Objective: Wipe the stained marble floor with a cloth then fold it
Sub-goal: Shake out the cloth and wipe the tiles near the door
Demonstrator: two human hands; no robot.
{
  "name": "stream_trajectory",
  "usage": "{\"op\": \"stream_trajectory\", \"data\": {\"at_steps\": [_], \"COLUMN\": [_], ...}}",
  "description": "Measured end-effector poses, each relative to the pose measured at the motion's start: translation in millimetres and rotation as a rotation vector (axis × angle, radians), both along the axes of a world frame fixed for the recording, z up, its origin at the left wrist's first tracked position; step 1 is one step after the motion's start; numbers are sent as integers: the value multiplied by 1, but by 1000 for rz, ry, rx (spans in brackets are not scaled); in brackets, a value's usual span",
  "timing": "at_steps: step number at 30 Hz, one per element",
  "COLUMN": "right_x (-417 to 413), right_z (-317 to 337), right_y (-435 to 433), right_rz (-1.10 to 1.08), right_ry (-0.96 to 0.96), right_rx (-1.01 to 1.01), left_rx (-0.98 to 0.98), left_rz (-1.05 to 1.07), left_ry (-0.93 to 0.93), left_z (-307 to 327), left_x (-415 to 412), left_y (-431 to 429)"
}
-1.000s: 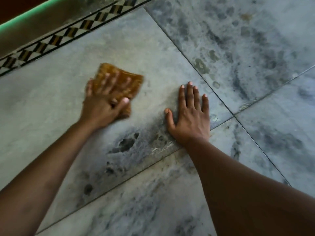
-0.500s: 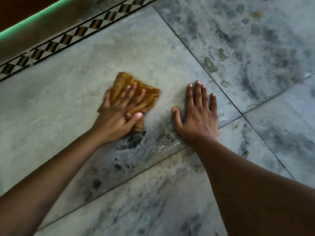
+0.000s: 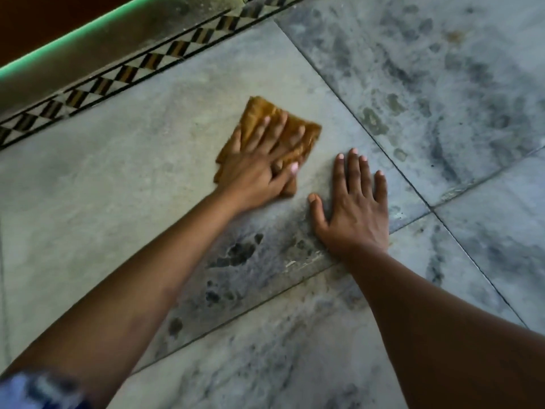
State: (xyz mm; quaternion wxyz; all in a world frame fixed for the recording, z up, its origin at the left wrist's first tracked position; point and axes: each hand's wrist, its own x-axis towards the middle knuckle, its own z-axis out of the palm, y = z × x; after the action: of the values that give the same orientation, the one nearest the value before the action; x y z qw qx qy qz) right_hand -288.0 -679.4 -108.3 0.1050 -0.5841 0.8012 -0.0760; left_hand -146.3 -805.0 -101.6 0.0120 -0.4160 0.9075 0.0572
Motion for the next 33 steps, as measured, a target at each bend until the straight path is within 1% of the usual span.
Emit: {"op": "stream_trajectory", "data": {"at_steps": [1,2,3,4,6,7,9,10,12,13,16,18,19,20,21,22,24,25,27,30,33], "right_x": [0,0,1,1,1,0,0,0,0,1,1,1,1,0,0,0,-1,0,1,0,0], "right_z": [0,0,-1,-1,-2,-2,-2,-1,1,1,1,1,1,0,-1,-2,-4,-4,-5,-5,-4], "right_y": [0,0,0,0,0,-1,0,0,1,1,0,0,0,0,0,1,0,0,0,1,0], "right_rz": [-1,-4,-6,-4,-3,-3,-3,-6,-9,-6,-5,-4,-4,-4,-1,0,5,5,3,8,8], "right_ry": [-2,-5,-8,-11,-13,-15,-20,-22,-21,-22,-23,-12,-10,-12,-12,-8,-5,-3,9,31,43], "right_rx": [1,2,5,9,6,1,10,8,13,18,15,19,18,17,17,21,20,19,14,13,13], "left_rx": [0,-11,-19,-26,-3,23,102,122,137,130,66,1,-19,-18,-11,7,63,99,138,79,-3], "left_rz": [-43,-21,73,219,518,627,763,786,769,722,459,254,181,153,189,276,522,624,712,667,458], "left_ry": [21,41,60,65,14,-5,-1,19,38,33,-25,-17,-4,7,11,3,-46,-67,-49,-15,25], "left_z": [1,0,0,0,1,2,9,13,15,13,5,-1,-4,-5,-5,-4,3,7,11,8,5], "left_x": [22,43,62,75,81,75,47,29,-11,-29,-58,-45,-29,-10,11,29,52,55,42,12,6], "left_y": [14,18,12,-2,-45,-72,-118,-137,-152,-148,-100,-51,-31,-16,-12,-19,-58,-81,-118,-124,-85]}}
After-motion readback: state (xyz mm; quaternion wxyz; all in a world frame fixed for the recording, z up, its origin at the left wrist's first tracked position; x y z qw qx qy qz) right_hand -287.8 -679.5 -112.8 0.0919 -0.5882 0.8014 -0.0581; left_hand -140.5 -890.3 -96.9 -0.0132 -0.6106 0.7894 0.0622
